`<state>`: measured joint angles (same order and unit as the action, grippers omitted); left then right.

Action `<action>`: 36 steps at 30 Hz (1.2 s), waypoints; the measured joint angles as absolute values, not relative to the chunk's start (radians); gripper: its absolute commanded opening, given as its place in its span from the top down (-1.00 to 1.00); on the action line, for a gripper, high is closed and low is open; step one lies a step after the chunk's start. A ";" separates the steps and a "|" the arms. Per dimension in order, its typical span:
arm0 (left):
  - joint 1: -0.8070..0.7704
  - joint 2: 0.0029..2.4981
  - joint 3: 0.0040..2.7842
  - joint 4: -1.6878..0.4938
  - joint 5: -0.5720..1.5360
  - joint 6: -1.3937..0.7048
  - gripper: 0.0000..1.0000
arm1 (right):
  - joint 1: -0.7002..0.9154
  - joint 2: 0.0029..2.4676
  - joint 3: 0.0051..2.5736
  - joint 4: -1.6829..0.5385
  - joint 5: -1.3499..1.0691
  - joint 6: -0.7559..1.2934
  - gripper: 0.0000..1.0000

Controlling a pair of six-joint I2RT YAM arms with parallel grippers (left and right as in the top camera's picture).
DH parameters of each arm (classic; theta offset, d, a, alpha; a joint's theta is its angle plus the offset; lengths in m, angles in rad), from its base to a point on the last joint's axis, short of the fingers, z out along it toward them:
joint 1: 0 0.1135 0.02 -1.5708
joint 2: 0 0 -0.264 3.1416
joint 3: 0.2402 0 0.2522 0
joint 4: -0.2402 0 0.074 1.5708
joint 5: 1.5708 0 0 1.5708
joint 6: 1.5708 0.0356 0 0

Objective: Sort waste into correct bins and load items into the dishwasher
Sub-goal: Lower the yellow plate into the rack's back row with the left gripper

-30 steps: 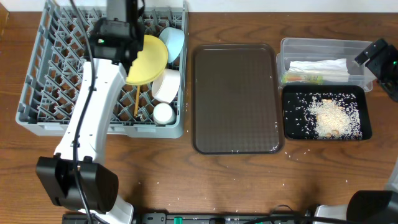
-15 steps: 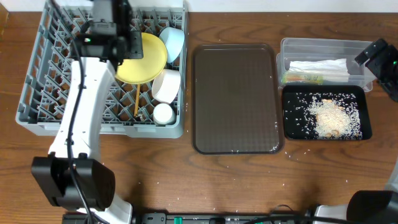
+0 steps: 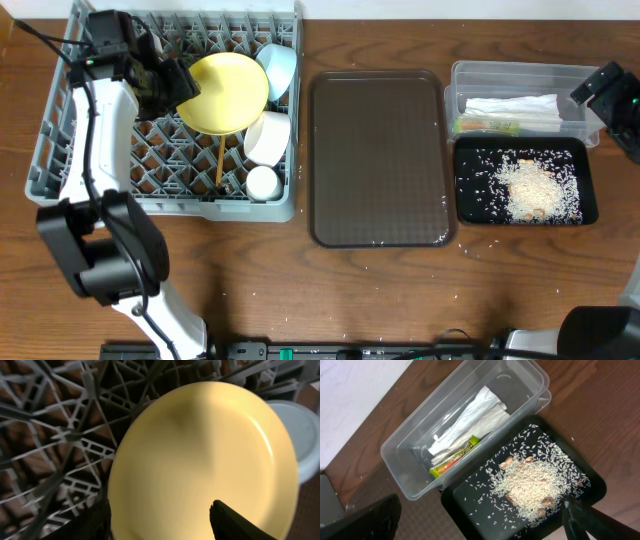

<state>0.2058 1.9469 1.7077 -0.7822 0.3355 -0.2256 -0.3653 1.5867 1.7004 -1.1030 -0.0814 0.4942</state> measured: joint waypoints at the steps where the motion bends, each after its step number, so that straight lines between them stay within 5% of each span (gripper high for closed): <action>1: 0.208 1.964 1.708 -0.776 0.342 -0.235 -0.31 | -0.365 1.587 1.700 -1.103 -0.081 0.494 -0.99; 24: 0.221 2.027 1.708 -0.768 0.334 -0.262 -0.18 | -0.365 1.587 1.700 -1.103 -0.081 0.494 -0.99; 36: 0.219 2.068 1.708 -0.763 0.334 -0.232 0.15 | -0.365 1.588 1.700 -1.103 -0.081 0.494 -0.99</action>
